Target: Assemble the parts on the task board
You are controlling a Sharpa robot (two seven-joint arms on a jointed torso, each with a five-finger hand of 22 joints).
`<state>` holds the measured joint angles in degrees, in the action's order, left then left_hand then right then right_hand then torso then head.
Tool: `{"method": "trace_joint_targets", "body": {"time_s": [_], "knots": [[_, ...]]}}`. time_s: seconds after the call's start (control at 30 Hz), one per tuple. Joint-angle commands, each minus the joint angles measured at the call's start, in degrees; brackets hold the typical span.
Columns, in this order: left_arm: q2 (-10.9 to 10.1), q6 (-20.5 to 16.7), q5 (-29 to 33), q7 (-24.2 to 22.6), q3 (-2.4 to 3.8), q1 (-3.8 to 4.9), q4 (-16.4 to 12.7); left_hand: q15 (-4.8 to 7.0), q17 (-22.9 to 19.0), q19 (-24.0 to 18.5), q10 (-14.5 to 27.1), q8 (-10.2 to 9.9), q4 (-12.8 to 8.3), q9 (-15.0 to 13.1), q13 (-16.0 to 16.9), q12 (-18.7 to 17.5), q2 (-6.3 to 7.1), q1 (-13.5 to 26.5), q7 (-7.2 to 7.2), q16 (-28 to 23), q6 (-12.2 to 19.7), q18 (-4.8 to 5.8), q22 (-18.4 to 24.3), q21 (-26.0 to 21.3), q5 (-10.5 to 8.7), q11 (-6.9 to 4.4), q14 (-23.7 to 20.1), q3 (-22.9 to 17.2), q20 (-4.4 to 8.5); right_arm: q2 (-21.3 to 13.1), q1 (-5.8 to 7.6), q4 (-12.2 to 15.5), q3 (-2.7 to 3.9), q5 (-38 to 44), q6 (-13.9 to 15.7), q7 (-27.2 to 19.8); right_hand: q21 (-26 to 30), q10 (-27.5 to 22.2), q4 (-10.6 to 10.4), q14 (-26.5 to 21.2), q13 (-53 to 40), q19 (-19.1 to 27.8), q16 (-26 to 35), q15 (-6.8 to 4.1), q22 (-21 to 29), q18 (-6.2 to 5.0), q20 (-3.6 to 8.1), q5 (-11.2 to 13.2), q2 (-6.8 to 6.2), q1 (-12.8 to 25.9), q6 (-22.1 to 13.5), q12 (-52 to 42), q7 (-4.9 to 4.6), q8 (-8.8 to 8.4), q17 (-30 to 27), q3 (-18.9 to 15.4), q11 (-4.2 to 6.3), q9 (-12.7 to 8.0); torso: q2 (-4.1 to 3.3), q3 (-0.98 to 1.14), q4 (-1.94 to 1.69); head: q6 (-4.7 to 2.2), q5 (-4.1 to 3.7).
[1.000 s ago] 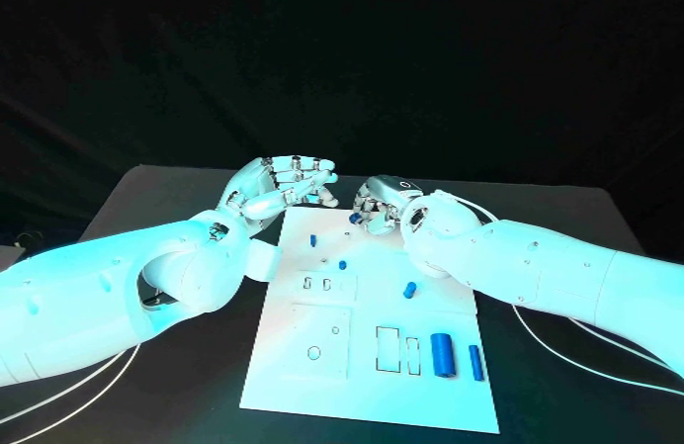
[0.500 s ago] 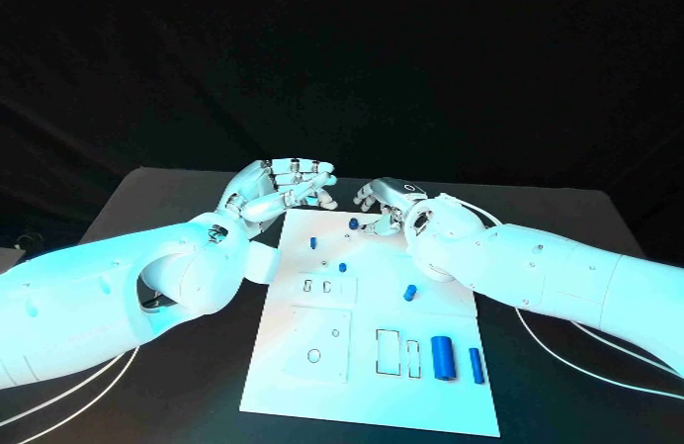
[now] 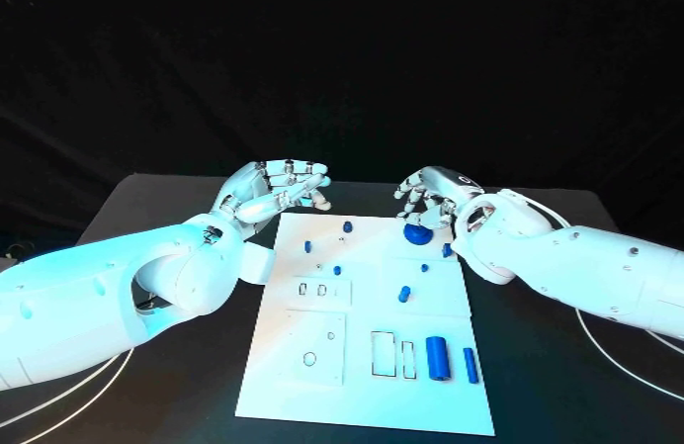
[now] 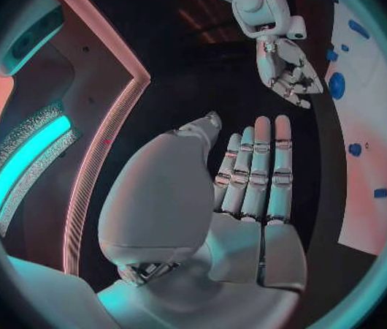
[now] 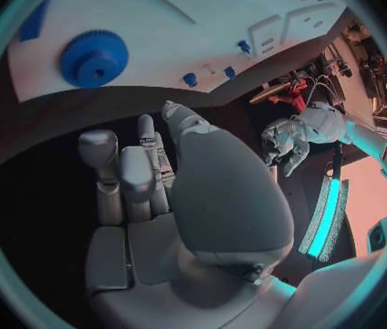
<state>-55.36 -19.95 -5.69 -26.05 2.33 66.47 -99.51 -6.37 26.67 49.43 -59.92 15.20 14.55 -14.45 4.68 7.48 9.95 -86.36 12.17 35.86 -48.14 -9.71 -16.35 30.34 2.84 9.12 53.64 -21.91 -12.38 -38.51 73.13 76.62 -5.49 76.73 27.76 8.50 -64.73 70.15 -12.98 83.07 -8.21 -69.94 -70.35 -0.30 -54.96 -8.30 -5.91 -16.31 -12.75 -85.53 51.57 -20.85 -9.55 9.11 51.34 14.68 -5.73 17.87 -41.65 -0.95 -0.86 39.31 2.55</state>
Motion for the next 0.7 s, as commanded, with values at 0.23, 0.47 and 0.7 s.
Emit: {"method": "trace_joint_targets", "body": {"time_s": [0.23, 0.47, 0.7], "knots": [[0.01, 1.14, 0.26, -0.32, 0.04, 0.07, 0.21, 0.11, 0.06, -0.44, 0.15, -0.03, -0.02, -0.07, 0.0, -0.31, -0.09, 0.15, 0.88, 0.14, 0.43, -0.46, -0.07, 0.17, 0.1, 0.44, -0.34, -0.31, 0.12, -5.09, 0.87, 2.53, 0.36, -11.15, -6.71, 3.62, -7.03, 8.62, -3.44, 4.78, -61.42, -5.4, -15.37, 0.22, -10.44, 2.86, -0.06, -0.99, -0.37, 0.3, -3.3, -55.55, 0.35, 3.41, 27.27, -5.92, 1.56, 1.38, 0.53, 0.37, 1.13, 0.18, -0.33], [0.19, 1.23, 0.29, -0.35, 0.03, 0.06, 0.35, 0.11, 0.06, -0.44, 0.15, -0.03, -0.02, -0.07, 0.0, -0.31, -0.09, 0.15, 0.88, 0.14, 0.43, -0.46, -0.07, 0.17, 0.1, 0.44, -0.34, -0.31, 0.12, -4.09, 0.74, 0.32, 0.34, -13.37, -10.51, 6.55, -11.28, 11.82, -3.59, 6.12, -68.94, -8.76, -18.39, 0.81, -16.29, 4.0, -0.6, -0.43, 0.75, 0.9, -4.7, -60.78, -0.14, 4.63, 34.71, -8.72, 1.0, 1.54, 0.58, 0.42, 1.25, 0.13, -0.6], [0.32, 1.28, 0.29, -0.37, 0.03, 0.05, 0.34, 0.11, 0.06, -0.44, 0.15, -0.03, -0.02, -0.07, 0.0, -0.31, -0.09, 0.15, 0.88, 0.14, 0.43, -0.46, -0.07, 0.17, 0.1, 0.44, -0.34, -0.31, 0.12, -1.93, 0.0, -2.2, 0.2, -13.98, -10.97, 7.67, -12.17, 12.13, -3.61, 6.32, -69.66, -9.47, -18.75, 0.96, -17.5, 4.25, -0.73, -0.41, 1.12, 1.07, -5.19, -61.23, -0.28, 4.76, 35.73, -9.25, 0.85, 1.5, 0.37, 0.42, 0.97, 0.23, -0.71]]}}
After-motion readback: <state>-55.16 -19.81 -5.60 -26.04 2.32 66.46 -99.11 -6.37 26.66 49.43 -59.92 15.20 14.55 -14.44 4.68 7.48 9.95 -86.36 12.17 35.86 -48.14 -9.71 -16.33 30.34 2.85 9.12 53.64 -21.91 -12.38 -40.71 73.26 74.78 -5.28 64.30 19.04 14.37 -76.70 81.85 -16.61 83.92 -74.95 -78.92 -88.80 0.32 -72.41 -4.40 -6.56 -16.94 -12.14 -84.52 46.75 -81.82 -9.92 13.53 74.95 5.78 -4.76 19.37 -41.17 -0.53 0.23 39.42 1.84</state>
